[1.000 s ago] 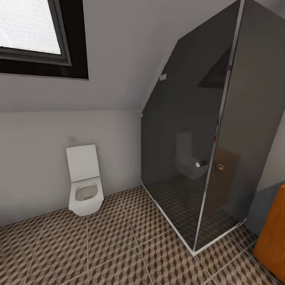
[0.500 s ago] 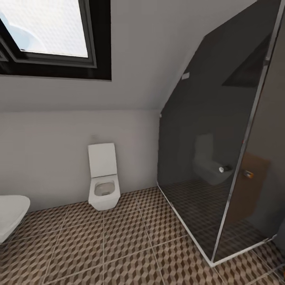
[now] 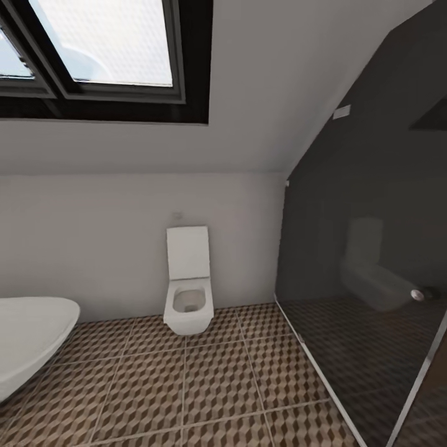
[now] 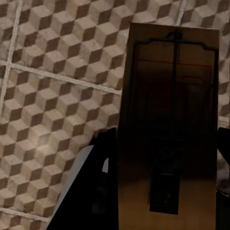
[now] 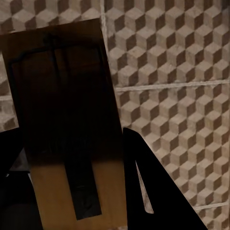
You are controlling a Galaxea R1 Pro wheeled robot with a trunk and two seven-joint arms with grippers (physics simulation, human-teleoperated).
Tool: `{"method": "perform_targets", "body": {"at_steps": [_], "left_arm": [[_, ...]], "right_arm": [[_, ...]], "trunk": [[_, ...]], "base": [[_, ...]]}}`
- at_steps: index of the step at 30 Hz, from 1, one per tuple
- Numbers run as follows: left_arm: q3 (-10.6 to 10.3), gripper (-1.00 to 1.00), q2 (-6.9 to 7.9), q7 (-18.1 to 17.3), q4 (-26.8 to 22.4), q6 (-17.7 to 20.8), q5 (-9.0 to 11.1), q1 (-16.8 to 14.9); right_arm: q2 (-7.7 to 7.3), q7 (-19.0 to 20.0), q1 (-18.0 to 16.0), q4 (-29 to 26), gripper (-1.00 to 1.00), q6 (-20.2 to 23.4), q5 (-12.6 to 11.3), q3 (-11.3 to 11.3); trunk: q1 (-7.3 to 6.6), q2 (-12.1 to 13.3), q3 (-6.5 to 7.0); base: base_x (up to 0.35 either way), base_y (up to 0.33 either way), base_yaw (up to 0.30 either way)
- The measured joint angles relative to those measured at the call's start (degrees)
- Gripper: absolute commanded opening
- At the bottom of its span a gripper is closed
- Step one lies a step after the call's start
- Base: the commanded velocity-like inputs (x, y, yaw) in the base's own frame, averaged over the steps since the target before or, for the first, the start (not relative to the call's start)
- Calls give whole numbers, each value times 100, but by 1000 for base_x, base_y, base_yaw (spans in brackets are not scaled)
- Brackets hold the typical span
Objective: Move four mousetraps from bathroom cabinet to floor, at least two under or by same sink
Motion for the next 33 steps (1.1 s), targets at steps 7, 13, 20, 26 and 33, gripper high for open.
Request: {"method": "perform_targets", "body": {"at_steps": [7, 13, 20, 26, 33], "left_arm": [[0, -100, 0, 1, 0, -1, 0, 1], [0, -100, 0, 1, 0, 3, 0, 1], [-1, -100, -7, 0, -3, 5, -5, 1], [0, -100, -9, 1, -5, 5, -8, 2], [0, -100, -9, 0, -6, 5, -9, 1]], "right_arm": [[-3, 0, 0, -1, -100, 1, 0, -2], [-3, 0, -1, -1, -100, 1, 0, -3], [-3, 0, -1, 0, -100, -11, 0, -4], [-4, 0, -1, -1, -100, -15, 0, -4], [-4, 0, -1, -1, -100, -17, 0, -4]], "trunk": [[0, 0, 0], [0, 0, 0], [0, 0, 0], [0, 0, 0], [0, 0, 0]], "base": [[307, 0, 300], [298, 0, 300], [304, 0, 136], [318, 0, 17], [320, 0, 2]]}}
